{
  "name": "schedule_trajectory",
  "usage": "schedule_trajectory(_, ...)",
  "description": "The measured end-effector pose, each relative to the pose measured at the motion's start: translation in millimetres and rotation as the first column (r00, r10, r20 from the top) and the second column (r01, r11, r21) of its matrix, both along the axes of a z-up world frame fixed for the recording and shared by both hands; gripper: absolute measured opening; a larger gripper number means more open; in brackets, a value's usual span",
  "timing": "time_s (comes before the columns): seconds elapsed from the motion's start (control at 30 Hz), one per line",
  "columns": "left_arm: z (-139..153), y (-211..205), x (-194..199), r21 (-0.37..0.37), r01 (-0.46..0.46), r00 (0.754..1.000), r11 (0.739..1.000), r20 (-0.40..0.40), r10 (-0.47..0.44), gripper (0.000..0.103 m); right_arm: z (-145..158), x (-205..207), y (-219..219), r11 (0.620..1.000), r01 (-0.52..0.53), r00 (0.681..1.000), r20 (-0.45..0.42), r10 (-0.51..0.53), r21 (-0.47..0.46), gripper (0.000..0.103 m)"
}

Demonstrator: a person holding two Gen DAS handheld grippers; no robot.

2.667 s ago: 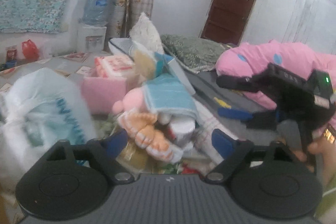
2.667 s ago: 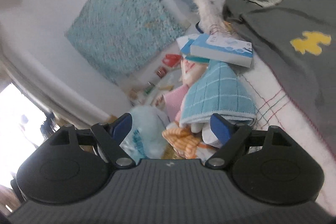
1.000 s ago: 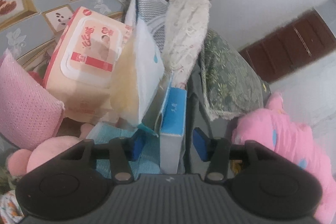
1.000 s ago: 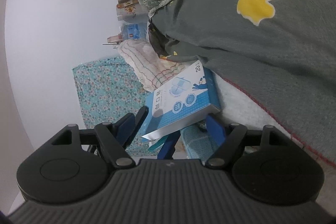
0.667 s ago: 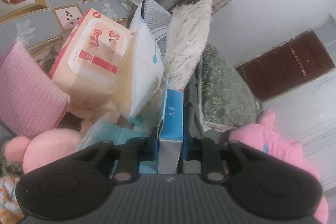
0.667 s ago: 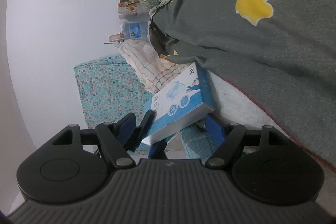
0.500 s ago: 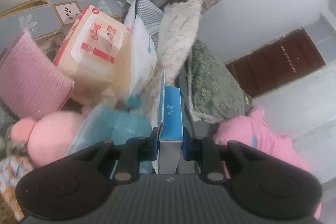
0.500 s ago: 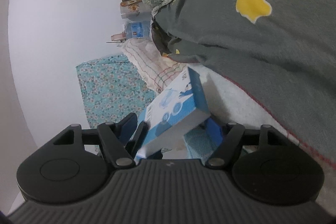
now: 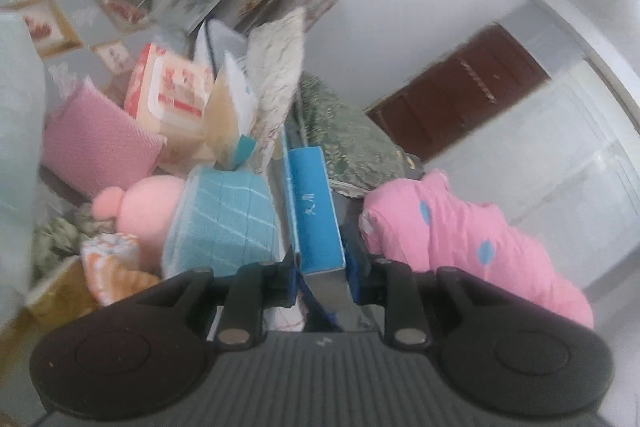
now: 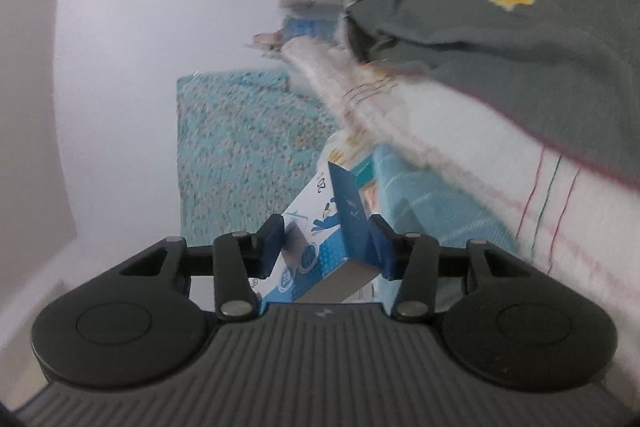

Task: Organize soft objects
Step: 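Carry the tissue box with the right tool and release it into the cardboard box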

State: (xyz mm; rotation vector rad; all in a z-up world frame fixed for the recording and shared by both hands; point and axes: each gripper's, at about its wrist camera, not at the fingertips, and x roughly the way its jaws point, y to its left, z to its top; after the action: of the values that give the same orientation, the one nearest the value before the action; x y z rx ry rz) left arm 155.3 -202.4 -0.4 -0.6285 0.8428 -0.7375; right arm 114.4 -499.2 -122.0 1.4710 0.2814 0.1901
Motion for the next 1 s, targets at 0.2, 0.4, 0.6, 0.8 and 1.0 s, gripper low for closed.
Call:
schedule_trajectory(0.2,26,56,-40,0.008,-0.067,0.979,0.998,0.195,0.064,0.04,50,-11,34,0.98,-0.085,0.99,0.1,0.104,-0.181,0.032)
schedule_trajectory(0.4,49,141,-73,-0.028,-0.275,0.917,0.961,0.293,0.271,0.044,98,23,105,0.91,-0.271,0.932,0.151,0.329,-0.315,0.031)
schedule_trajectory(0.6,57,237,-77,-0.079,-0.553,0.797,0.829,0.241,0.554,0.075,125,104,218,0.765,-0.536,0.794,0.093,0.6,-0.356,0.028)
schedule_trajectory(0.8,54,304,-45,0.01,-0.737,0.668,0.676,0.163,0.726,0.082,125,192,345,0.593,-0.74,0.642,-0.073,0.763,-0.315,0.027)
schedule_trajectory(1.0,24,360,-10,0.085,-0.794,0.605,0.602,0.009,0.796,0.086,129,245,439,0.424,-0.817,0.533,-0.231,0.814,-0.39,0.025)
